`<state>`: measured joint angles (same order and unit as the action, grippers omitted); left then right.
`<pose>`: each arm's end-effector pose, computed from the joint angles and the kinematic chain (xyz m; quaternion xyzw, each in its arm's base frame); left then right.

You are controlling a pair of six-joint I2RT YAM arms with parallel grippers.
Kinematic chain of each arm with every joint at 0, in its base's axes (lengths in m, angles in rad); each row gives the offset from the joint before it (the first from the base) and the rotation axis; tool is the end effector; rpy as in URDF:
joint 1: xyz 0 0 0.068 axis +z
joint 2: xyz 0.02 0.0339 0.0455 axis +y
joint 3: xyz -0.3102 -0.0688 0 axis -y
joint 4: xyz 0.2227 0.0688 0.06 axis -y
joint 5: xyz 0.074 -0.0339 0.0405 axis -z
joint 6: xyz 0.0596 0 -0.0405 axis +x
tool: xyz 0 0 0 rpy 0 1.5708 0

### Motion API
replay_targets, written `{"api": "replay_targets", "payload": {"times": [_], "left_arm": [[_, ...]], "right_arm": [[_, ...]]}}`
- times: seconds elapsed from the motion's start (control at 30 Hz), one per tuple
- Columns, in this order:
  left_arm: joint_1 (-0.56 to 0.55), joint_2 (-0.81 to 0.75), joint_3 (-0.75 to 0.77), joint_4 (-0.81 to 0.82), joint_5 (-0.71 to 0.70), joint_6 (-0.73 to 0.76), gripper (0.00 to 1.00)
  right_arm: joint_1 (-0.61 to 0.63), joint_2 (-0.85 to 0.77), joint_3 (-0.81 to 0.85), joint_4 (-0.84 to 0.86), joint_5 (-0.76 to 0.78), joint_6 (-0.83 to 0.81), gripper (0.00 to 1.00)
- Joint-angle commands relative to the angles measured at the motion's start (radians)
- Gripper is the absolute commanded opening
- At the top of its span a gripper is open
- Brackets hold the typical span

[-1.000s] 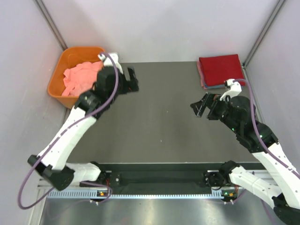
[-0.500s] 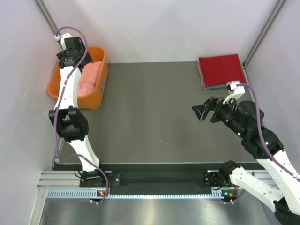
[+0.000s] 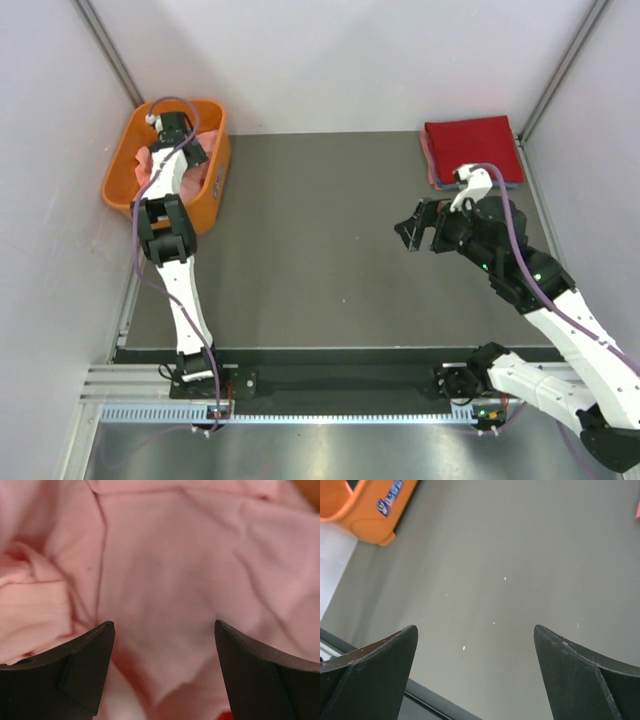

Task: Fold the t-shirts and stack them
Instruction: Grab the tshirt from the pile

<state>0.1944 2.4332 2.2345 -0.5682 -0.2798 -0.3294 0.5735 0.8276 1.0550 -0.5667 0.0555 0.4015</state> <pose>0.5662 0.1282 0.2391 -0.2886 0.8661 0.1019 0.3952 0.1189 0.0729 0.4061 -0.0541 0.8144 0.2504 0.5207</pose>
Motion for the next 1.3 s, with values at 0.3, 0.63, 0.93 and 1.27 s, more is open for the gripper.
{"api": "replay_targets", "payload": {"times": [0.3, 0.63, 0.93, 1.27], "left_arm": [[0.013, 0.136, 0.146, 0.041, 0.054, 0.141, 0.30], [0.010, -0.201, 0.126, 0.227, 0.165, 0.112, 0.00], [-0.003, -0.442, 0.057, 0.603, 0.442, -0.141, 0.00], [-0.055, -0.532, 0.166, 0.844, 0.593, -0.482, 0.00]], "right_arm": [[-0.004, 0.094, 0.158, -0.004, 0.020, 0.011, 1.00], [-0.003, 0.067, 0.166, 0.007, 0.003, 0.026, 1.00], [-0.003, -0.013, 0.105, 0.022, -0.006, 0.059, 1.00], [-0.003, -0.100, 0.016, 0.031, 0.027, 0.074, 1.00]]}}
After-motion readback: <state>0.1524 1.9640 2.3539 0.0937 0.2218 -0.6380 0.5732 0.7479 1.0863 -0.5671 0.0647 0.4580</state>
